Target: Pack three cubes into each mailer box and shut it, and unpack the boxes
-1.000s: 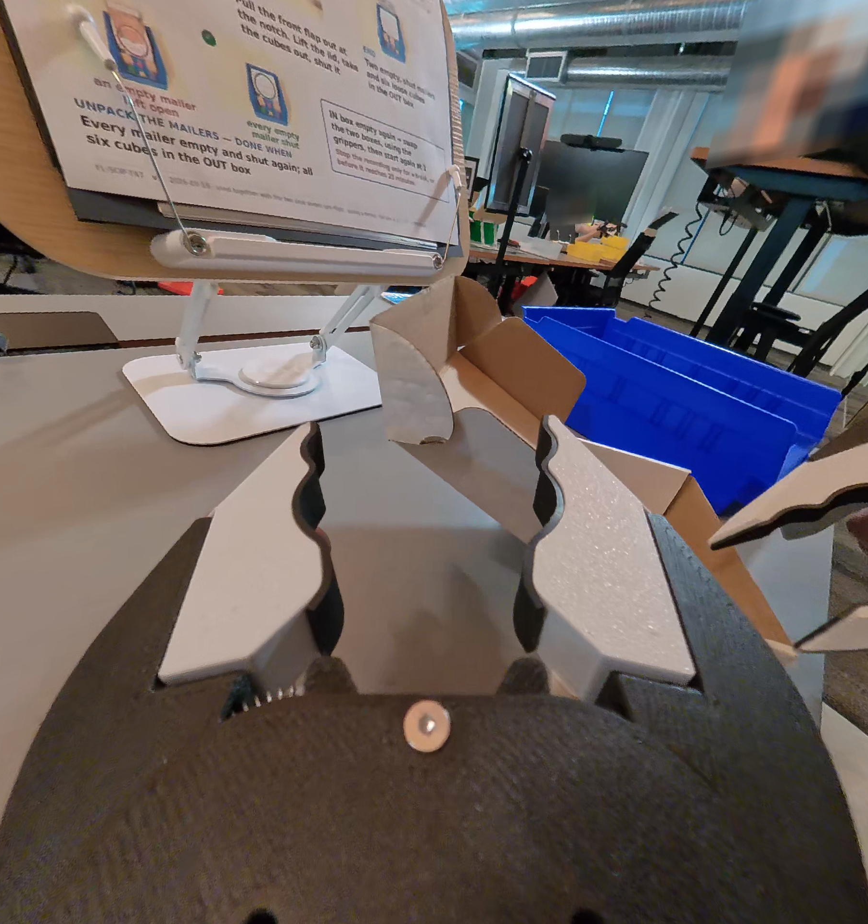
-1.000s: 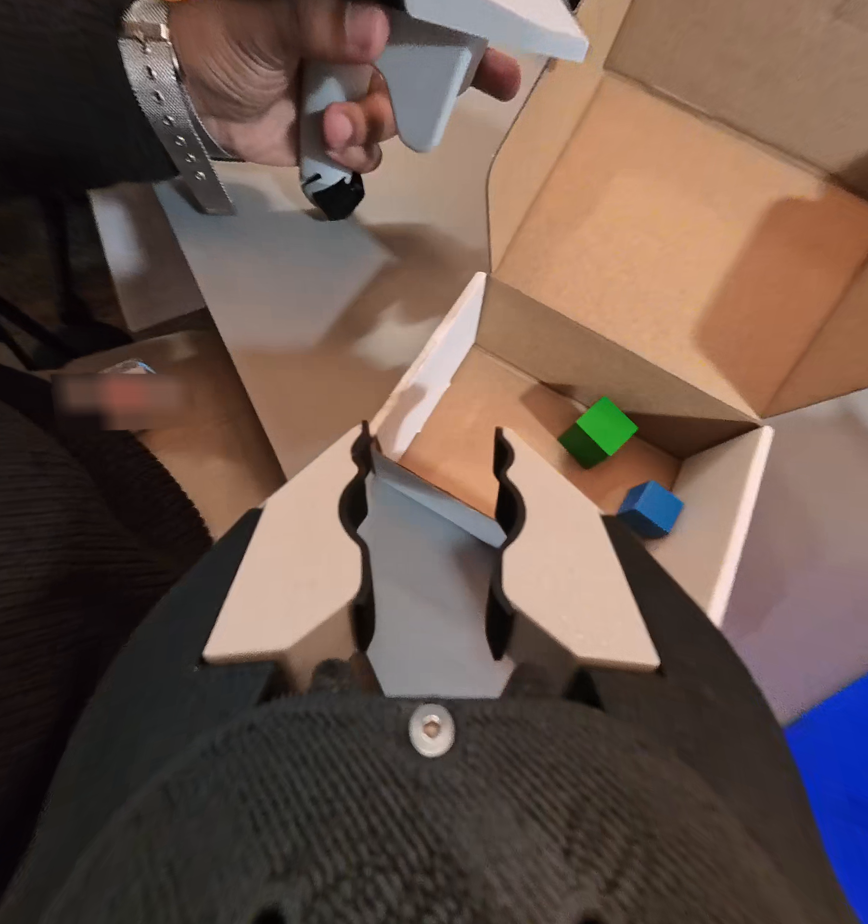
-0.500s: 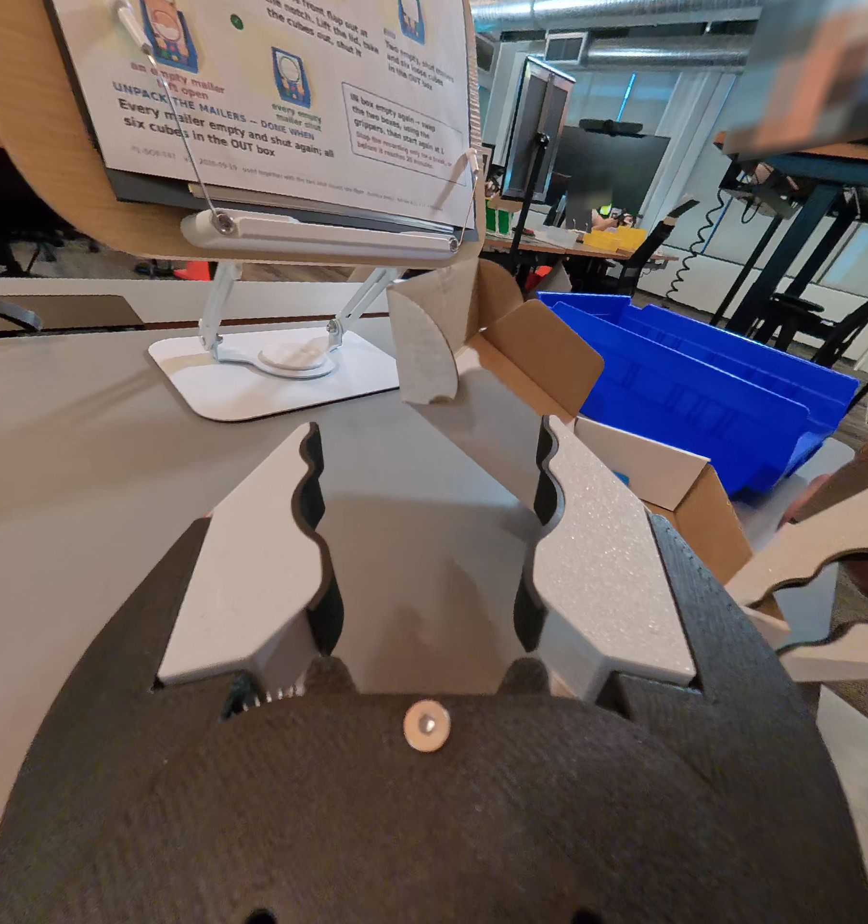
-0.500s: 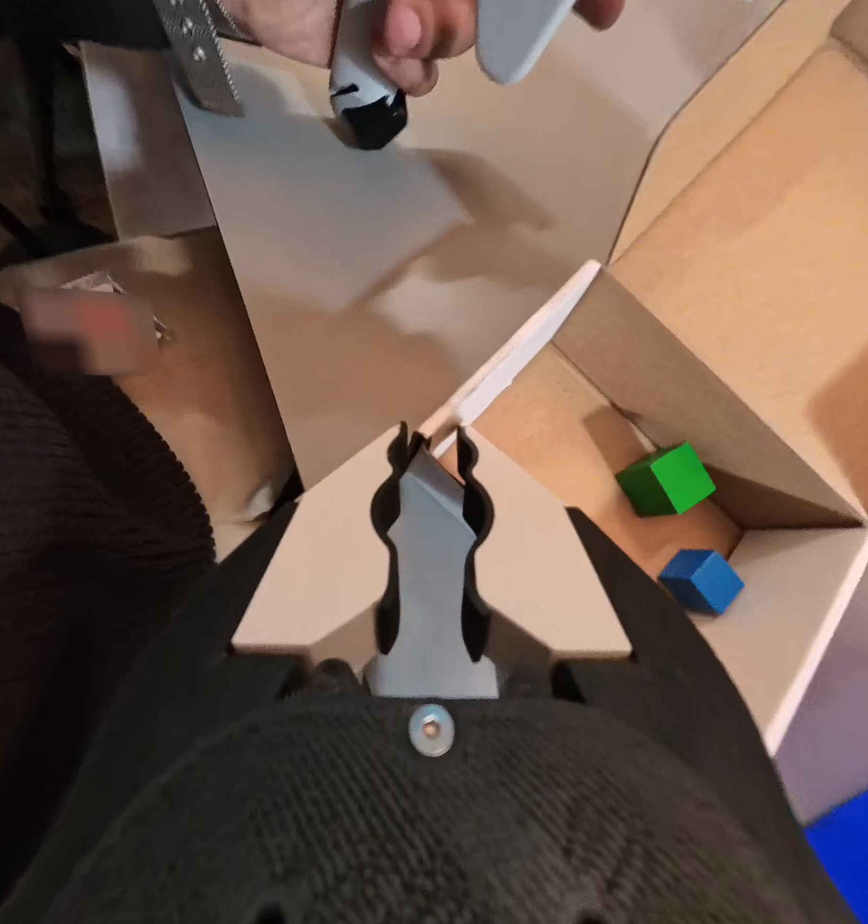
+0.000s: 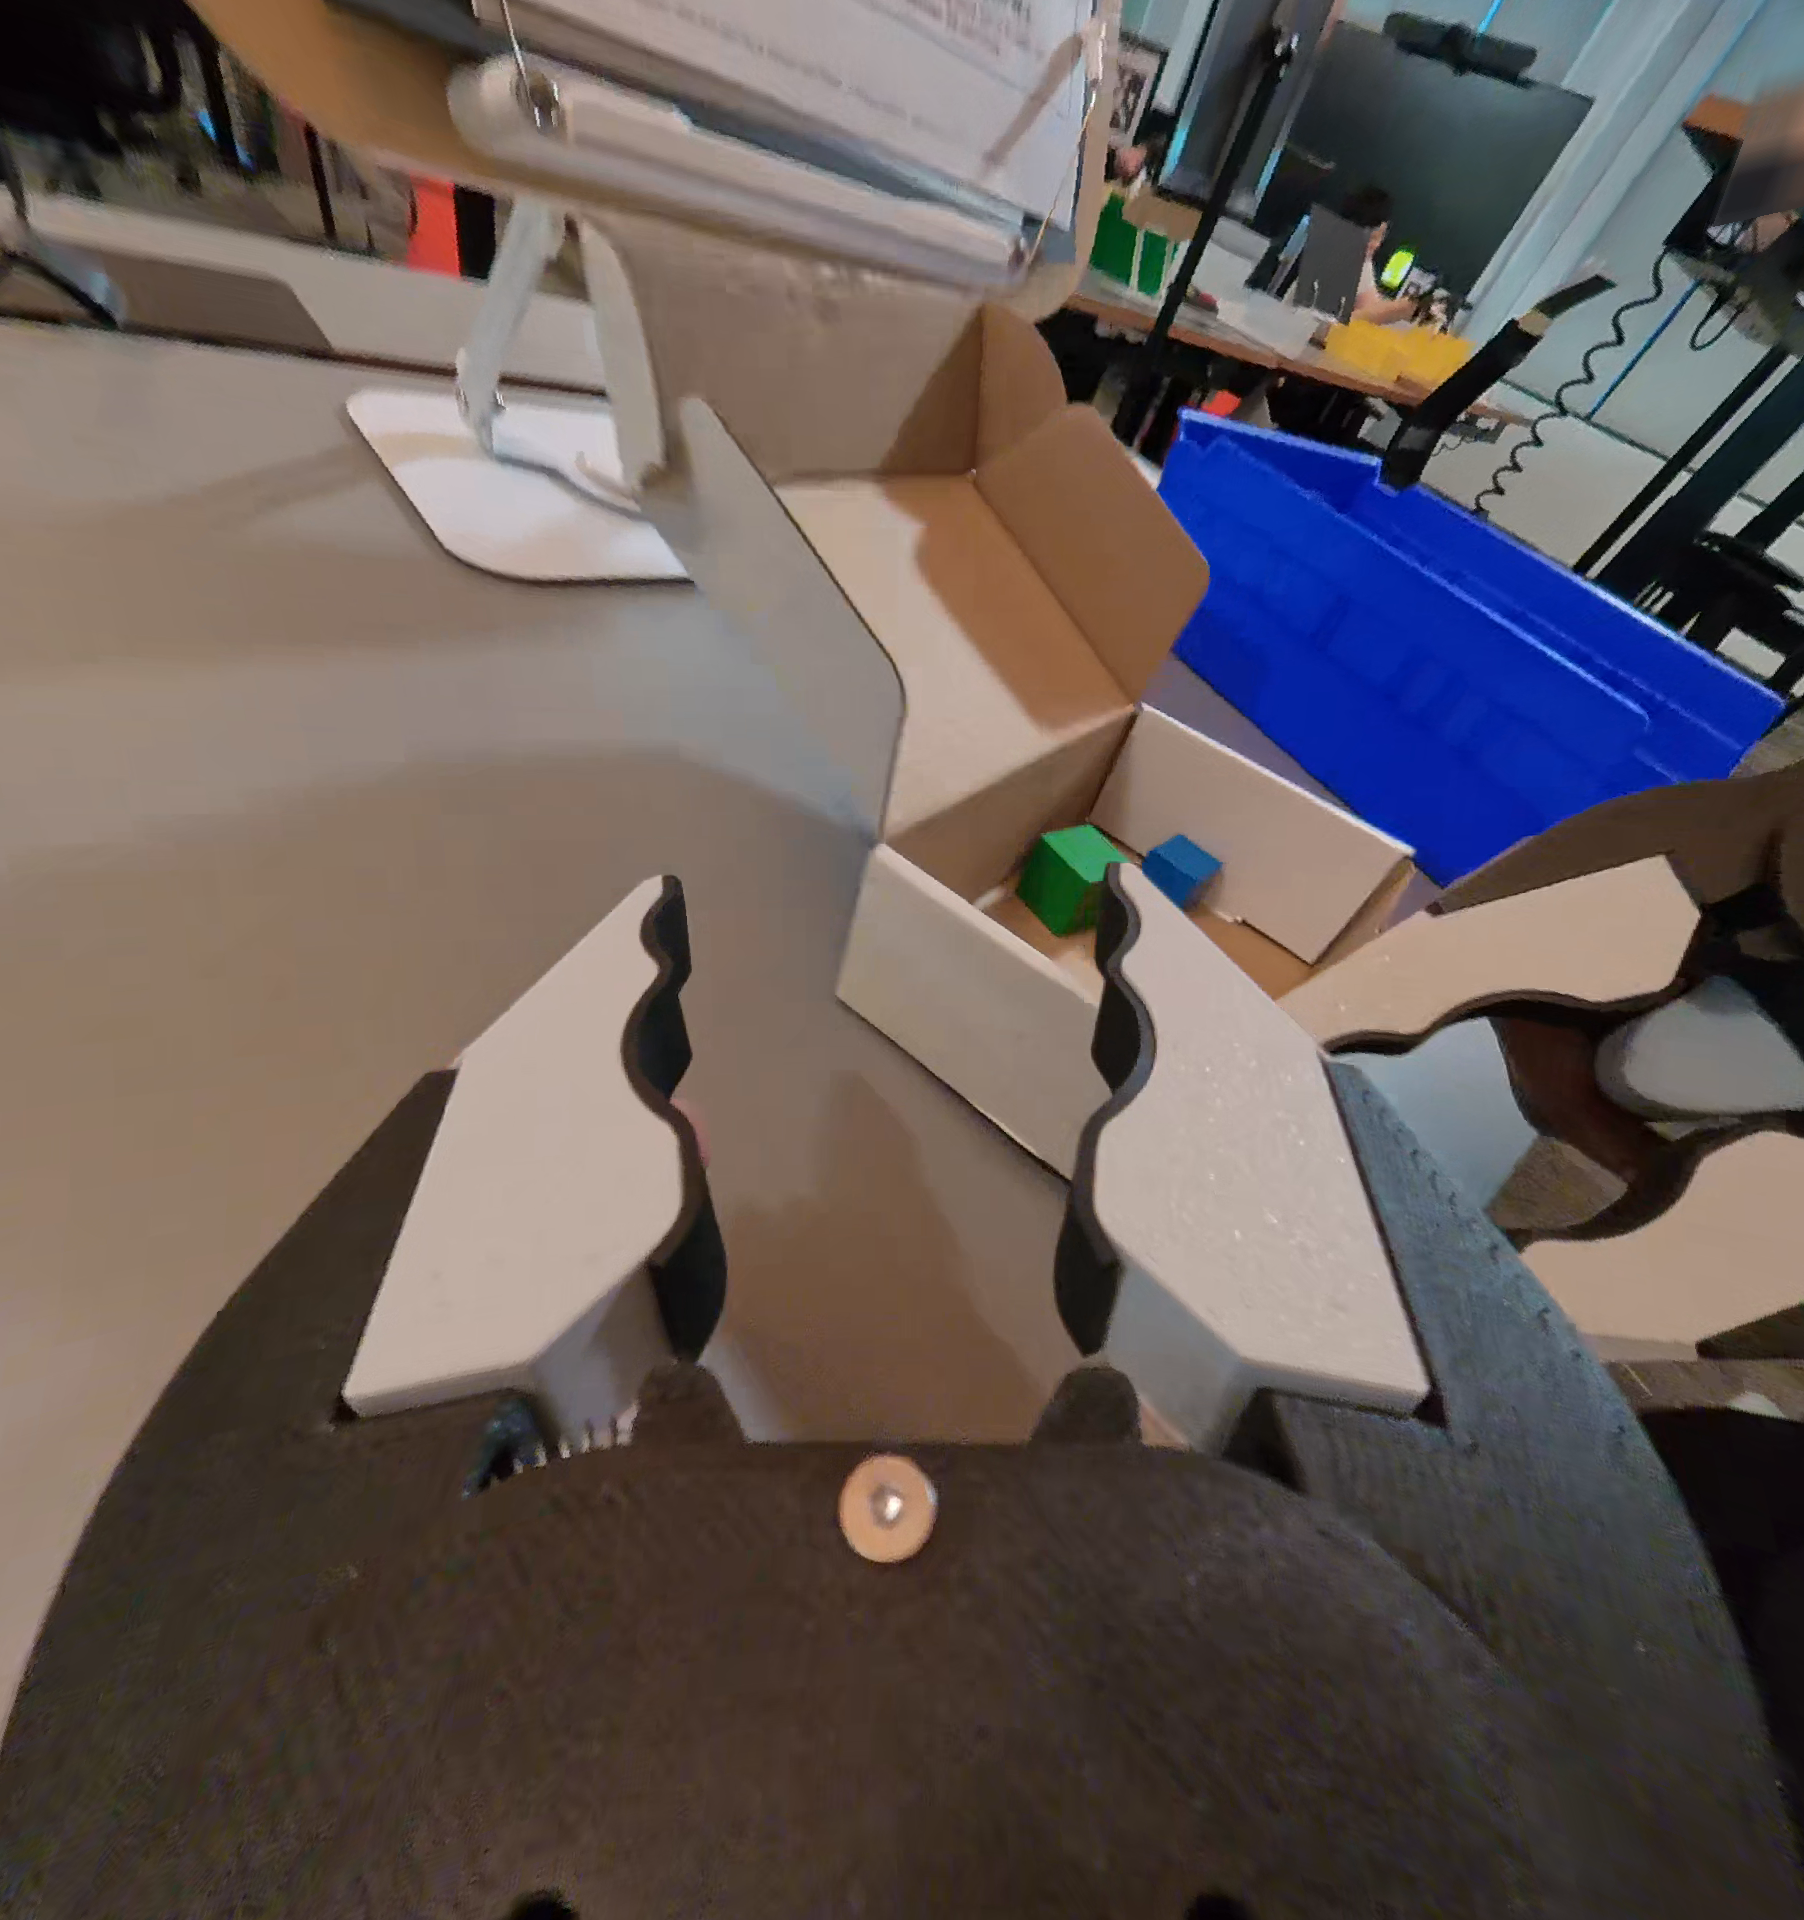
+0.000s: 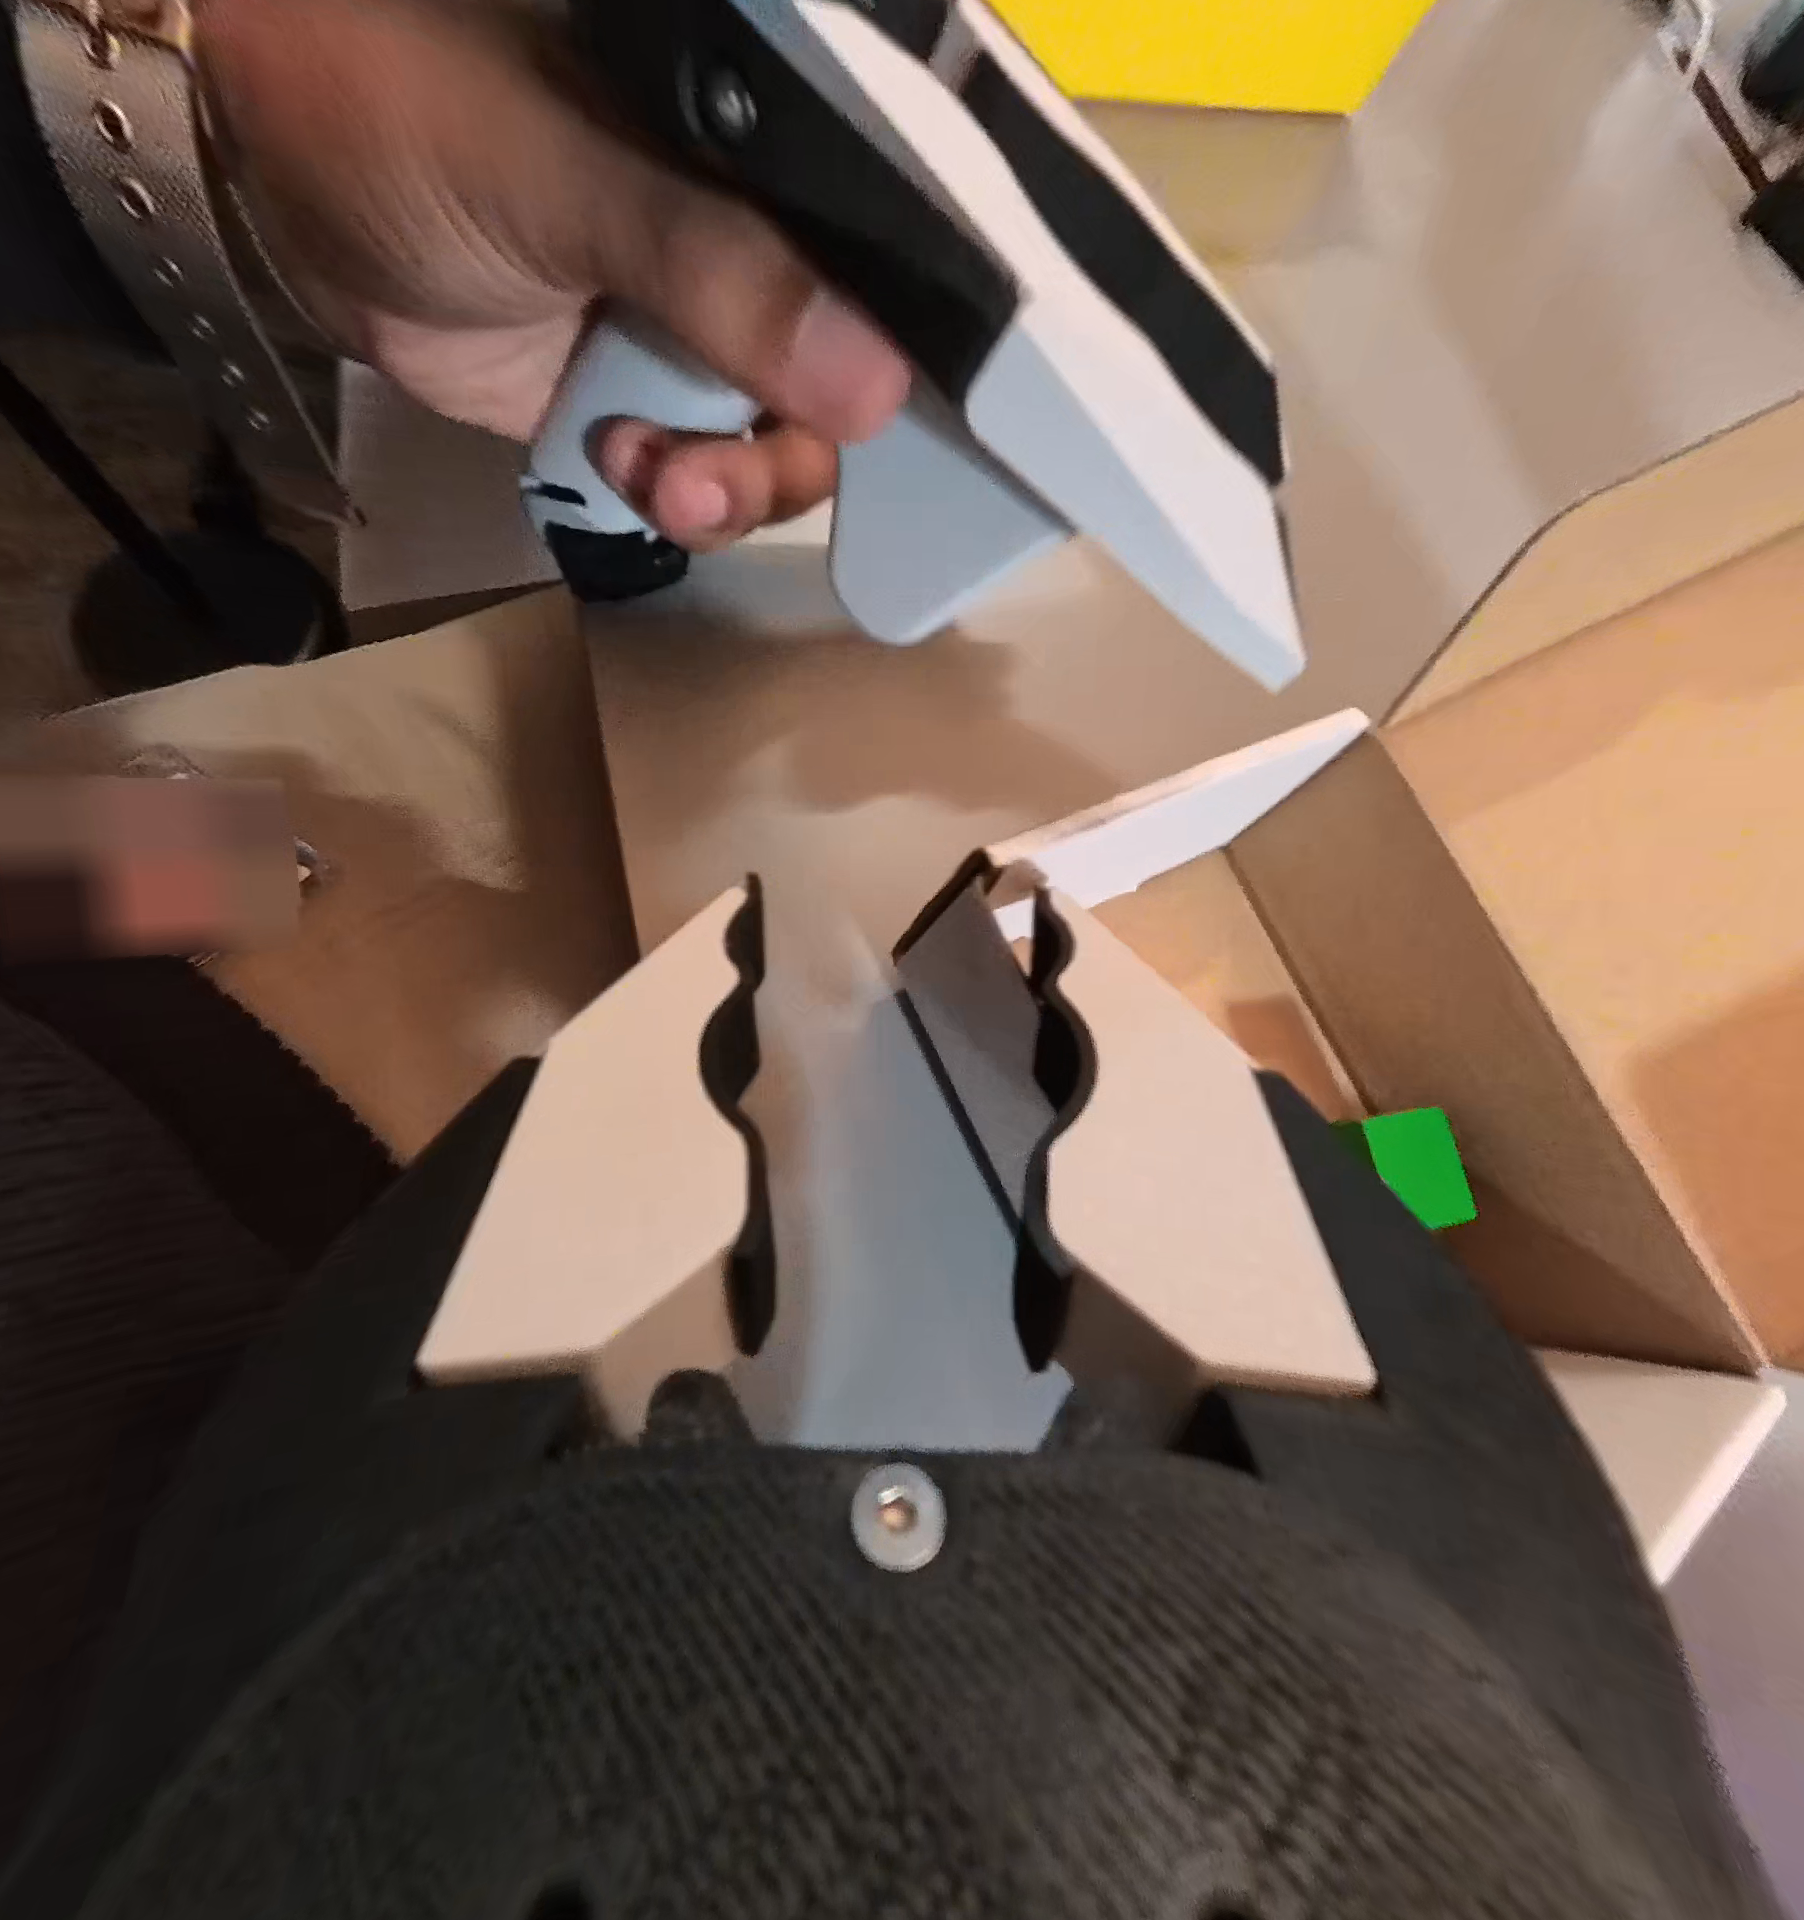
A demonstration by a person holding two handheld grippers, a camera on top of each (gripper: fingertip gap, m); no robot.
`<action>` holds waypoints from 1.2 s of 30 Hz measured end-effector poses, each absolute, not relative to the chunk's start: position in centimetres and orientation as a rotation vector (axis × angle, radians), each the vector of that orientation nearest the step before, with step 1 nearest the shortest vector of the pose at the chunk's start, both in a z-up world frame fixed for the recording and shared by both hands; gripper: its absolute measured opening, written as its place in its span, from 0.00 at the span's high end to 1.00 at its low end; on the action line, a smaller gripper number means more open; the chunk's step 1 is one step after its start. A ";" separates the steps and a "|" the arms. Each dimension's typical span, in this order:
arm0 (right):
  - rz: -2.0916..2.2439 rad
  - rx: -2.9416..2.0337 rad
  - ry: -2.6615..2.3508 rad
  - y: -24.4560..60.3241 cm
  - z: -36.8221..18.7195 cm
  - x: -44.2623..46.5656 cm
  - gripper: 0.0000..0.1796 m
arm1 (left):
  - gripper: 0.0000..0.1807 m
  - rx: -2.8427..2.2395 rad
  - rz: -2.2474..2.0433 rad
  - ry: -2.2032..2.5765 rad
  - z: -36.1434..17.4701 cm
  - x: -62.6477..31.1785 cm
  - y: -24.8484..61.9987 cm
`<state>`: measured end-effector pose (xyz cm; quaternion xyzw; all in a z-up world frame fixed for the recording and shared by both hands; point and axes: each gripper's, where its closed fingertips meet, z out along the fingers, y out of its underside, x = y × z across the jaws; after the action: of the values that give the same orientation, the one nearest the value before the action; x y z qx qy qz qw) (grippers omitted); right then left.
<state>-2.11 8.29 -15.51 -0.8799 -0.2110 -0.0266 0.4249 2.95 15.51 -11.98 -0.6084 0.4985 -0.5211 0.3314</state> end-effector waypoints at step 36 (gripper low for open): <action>-0.276 -2.617 -0.383 7.9 -17.4 11.0 0.75 | 0.74 -1.606 -1.045 1.619 -15.7 4.2 10.9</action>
<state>11.02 7.86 -17.43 -0.9557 -0.1399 -0.1008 0.2386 4.20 10.89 -15.67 -0.6085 0.6134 -0.3957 0.3112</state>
